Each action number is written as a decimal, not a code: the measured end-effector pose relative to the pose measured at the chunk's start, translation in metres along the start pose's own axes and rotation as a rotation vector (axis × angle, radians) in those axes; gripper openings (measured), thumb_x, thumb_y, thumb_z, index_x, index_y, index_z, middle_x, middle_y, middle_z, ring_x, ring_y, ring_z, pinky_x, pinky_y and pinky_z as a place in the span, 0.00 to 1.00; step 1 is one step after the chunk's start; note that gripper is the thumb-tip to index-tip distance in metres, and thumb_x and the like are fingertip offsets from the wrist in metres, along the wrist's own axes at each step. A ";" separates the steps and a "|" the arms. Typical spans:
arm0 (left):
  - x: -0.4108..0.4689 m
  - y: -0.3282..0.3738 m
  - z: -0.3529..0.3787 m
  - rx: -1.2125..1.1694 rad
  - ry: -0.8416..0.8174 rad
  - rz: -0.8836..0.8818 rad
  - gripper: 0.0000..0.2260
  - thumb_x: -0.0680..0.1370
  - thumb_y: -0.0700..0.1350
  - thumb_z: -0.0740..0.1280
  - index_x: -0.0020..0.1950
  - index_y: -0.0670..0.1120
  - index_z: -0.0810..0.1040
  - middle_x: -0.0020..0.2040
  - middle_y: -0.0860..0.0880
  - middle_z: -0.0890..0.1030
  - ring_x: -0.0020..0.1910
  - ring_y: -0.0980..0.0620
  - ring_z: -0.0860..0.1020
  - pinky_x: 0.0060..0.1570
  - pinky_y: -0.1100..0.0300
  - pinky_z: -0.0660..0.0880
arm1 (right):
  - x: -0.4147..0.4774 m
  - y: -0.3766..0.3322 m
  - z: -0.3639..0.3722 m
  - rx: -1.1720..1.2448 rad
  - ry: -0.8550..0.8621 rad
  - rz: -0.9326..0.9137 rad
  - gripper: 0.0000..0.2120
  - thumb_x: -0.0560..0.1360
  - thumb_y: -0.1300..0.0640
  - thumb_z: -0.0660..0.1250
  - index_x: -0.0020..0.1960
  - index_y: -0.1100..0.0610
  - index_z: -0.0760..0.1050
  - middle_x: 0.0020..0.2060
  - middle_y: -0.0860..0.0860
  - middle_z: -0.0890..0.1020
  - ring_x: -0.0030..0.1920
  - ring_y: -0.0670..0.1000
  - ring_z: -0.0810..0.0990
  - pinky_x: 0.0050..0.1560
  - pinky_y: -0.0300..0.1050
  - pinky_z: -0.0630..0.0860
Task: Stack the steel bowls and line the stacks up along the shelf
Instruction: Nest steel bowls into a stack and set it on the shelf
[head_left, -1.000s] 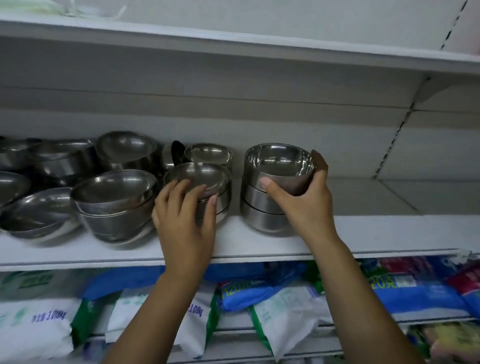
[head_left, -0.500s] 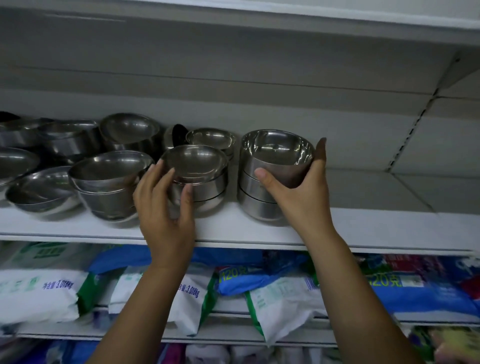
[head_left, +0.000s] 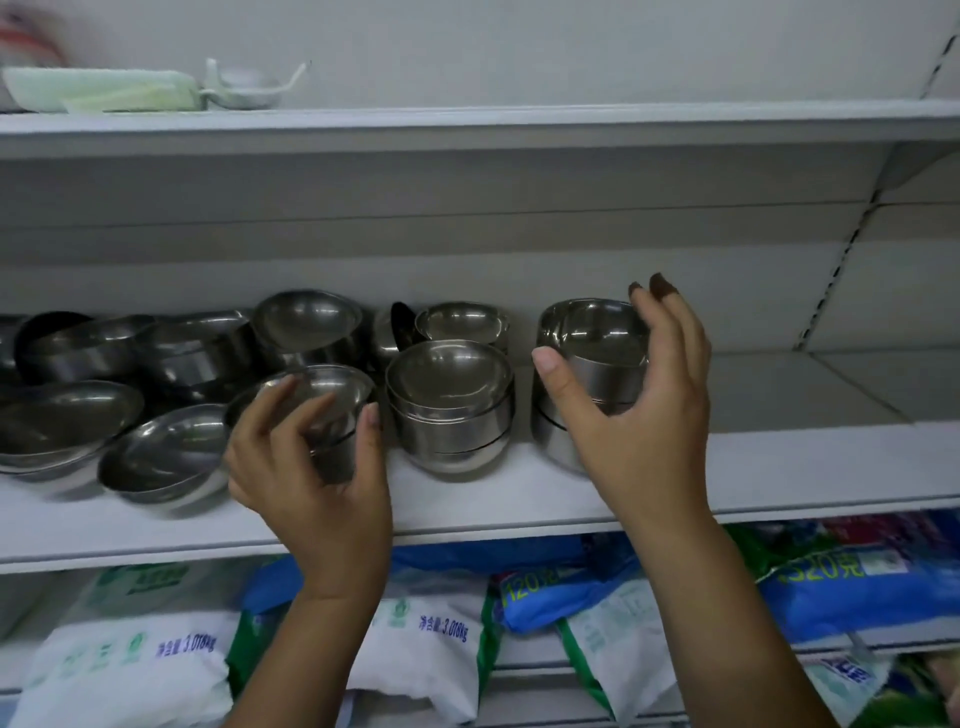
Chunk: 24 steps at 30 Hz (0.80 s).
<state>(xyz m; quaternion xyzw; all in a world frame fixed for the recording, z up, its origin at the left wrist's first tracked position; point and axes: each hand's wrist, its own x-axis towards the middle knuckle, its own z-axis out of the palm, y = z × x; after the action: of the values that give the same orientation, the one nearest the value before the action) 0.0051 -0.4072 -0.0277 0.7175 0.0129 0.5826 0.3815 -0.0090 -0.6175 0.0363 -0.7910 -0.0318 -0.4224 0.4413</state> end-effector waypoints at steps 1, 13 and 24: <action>0.002 -0.005 -0.004 -0.006 -0.014 -0.012 0.15 0.78 0.48 0.74 0.58 0.41 0.78 0.68 0.40 0.74 0.69 0.39 0.71 0.57 0.32 0.72 | -0.003 -0.007 0.005 0.010 0.023 -0.020 0.37 0.72 0.36 0.70 0.74 0.56 0.69 0.75 0.51 0.67 0.77 0.49 0.64 0.71 0.27 0.58; 0.003 0.017 -0.006 -0.298 -0.357 0.216 0.17 0.75 0.40 0.77 0.61 0.38 0.78 0.65 0.45 0.77 0.67 0.46 0.75 0.68 0.50 0.71 | -0.036 -0.001 0.022 -0.075 0.329 0.056 0.25 0.74 0.46 0.74 0.65 0.57 0.75 0.67 0.52 0.74 0.71 0.53 0.70 0.70 0.42 0.68; -0.007 0.101 0.081 -0.453 -0.595 -0.216 0.24 0.76 0.55 0.73 0.69 0.47 0.74 0.64 0.49 0.77 0.66 0.53 0.76 0.66 0.51 0.74 | -0.021 0.084 -0.043 0.087 -0.216 0.446 0.53 0.58 0.33 0.75 0.77 0.47 0.59 0.71 0.45 0.70 0.67 0.47 0.72 0.69 0.45 0.71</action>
<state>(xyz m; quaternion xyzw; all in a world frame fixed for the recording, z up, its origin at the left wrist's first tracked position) 0.0282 -0.5251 0.0214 0.7472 -0.1519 0.2935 0.5766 -0.0141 -0.6930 -0.0237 -0.7992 0.0782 -0.2259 0.5515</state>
